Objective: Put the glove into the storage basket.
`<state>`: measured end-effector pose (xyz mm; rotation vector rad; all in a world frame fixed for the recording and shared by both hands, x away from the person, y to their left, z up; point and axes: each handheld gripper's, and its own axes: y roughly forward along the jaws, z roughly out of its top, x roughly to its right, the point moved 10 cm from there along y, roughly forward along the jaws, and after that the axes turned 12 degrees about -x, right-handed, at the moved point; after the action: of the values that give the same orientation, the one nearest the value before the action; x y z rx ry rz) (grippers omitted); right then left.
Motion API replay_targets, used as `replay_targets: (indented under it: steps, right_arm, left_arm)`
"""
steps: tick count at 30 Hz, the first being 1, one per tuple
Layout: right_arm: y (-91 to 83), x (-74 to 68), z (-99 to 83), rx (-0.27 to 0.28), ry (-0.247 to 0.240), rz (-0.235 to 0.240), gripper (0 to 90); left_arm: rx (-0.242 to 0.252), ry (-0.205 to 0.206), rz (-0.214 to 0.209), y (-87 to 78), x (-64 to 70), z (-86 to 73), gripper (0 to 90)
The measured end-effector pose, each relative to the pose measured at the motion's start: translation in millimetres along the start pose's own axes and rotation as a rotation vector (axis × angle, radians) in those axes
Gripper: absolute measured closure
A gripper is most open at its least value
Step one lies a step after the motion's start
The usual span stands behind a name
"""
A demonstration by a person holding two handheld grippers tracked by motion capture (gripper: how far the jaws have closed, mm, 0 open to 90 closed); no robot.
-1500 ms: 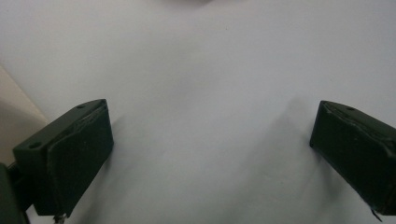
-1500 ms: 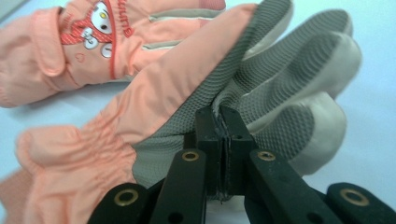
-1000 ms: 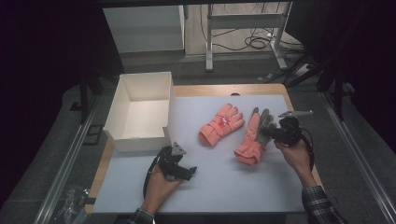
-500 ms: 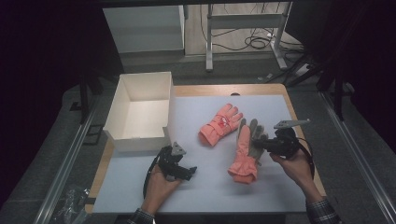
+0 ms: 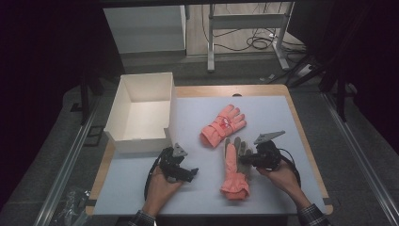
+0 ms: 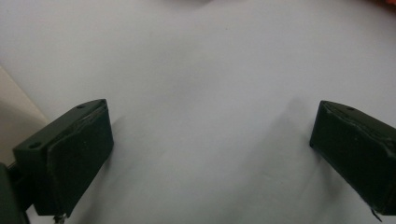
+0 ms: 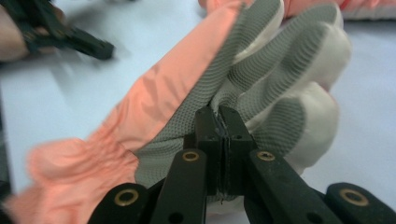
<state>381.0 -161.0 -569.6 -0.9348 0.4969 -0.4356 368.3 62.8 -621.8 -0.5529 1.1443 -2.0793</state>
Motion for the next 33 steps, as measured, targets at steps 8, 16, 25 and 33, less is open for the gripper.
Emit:
replay_targets:
  steps: [8, 16, 25, 33]
  right_arm:
    - [-6.6, 5.0, 2.8, 0.022, -0.016, -0.043, 74.5]
    - [-25.2, 23.5, 24.4, 0.09, 0.031, -0.12, 57.7]
    - [-23.7, 46.6, 51.4, 0.124, 0.08, -0.192, 47.7]
    - [-12.6, 62.3, 78.5, 0.126, 0.108, -0.242, 44.6]
  left_arm:
    - [0.001, 0.0, -0.001, 0.1, 0.0, 0.1, 0.0]
    - [0.001, 0.003, 0.001, 0.0, -0.2, 0.2, 0.0]
    - [-0.001, 0.002, 0.0, -0.1, -0.1, -0.2, 0.0]
    - [0.0, 0.007, 0.002, 0.0, -0.6, 0.0, 0.0]
